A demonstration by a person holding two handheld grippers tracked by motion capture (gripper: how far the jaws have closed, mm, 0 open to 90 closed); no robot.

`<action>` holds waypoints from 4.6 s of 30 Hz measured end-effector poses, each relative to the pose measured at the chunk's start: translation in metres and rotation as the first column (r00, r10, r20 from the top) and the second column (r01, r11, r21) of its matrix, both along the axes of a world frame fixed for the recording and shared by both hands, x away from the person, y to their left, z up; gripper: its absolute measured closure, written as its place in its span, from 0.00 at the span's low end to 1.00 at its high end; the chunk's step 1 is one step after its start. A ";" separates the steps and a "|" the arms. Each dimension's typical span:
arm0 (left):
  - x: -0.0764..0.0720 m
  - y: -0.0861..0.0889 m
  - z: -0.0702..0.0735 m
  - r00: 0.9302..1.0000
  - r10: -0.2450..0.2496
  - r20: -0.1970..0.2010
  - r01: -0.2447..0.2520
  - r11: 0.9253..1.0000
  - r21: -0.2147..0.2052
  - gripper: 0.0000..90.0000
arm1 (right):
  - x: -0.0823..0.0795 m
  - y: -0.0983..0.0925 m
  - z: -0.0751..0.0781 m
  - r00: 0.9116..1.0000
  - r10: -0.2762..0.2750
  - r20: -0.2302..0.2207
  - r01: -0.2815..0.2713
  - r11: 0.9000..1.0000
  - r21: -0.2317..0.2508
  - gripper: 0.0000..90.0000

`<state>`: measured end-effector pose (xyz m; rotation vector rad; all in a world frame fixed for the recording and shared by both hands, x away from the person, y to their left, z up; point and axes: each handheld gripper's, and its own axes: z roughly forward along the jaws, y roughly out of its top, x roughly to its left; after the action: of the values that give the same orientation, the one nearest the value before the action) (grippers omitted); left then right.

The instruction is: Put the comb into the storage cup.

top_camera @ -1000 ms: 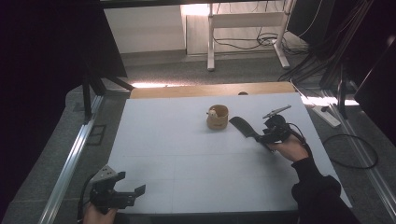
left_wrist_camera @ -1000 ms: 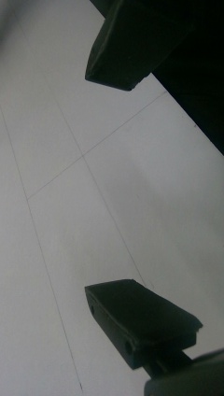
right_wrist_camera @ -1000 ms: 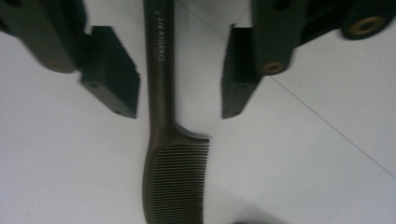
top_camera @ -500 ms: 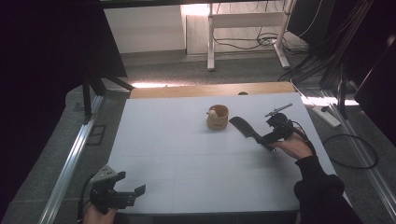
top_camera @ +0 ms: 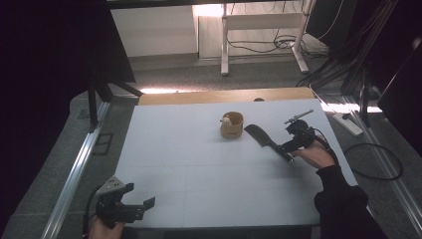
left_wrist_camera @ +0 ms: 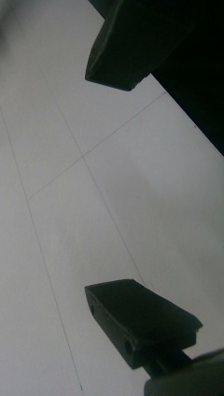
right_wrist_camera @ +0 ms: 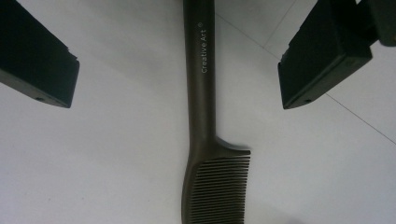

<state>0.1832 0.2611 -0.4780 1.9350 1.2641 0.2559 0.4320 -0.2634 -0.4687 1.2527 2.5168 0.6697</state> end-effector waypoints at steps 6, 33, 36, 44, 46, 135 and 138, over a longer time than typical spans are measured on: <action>0.000 -0.001 0.000 1.000 0.000 0.000 0.000 1.000 0.003 0.03 | 0.001 0.003 -0.008 1.000 0.018 -0.017 -0.018 1.000 -0.019 0.00; 0.001 -0.001 0.000 1.000 -0.008 -0.006 0.008 1.000 0.006 0.03 | 0.004 0.015 -0.043 0.995 0.061 -0.081 -0.069 0.993 -0.093 0.00; 0.001 -0.002 0.000 1.000 -0.007 -0.006 0.007 1.000 0.009 0.03 | 0.005 0.016 -0.043 0.994 0.060 -0.090 -0.069 0.992 -0.101 0.00; 0.000 -0.001 0.000 1.000 -0.006 -0.008 0.006 1.000 0.008 0.03 | 0.004 0.018 -0.035 0.992 0.072 -0.108 -0.083 0.991 -0.107 0.21; 0.000 -0.002 0.000 1.000 -0.005 -0.008 0.005 1.000 0.010 0.03 | 0.004 0.018 -0.032 0.992 0.067 -0.107 -0.079 0.991 -0.106 0.34; -0.006 -0.014 0.007 0.988 -0.082 0.128 0.081 0.997 0.014 0.00 | -0.039 -0.012 0.013 0.992 0.032 0.120 -0.044 0.994 0.097 0.81; -0.005 -0.014 0.006 0.988 -0.087 0.125 0.087 0.996 0.012 0.01 | -0.043 -0.012 0.015 0.991 0.039 0.131 -0.053 0.993 0.102 0.81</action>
<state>0.1782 0.2473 -0.4717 1.9426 1.0955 0.3320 0.3891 -0.2750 -0.4541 1.1483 2.4394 0.8758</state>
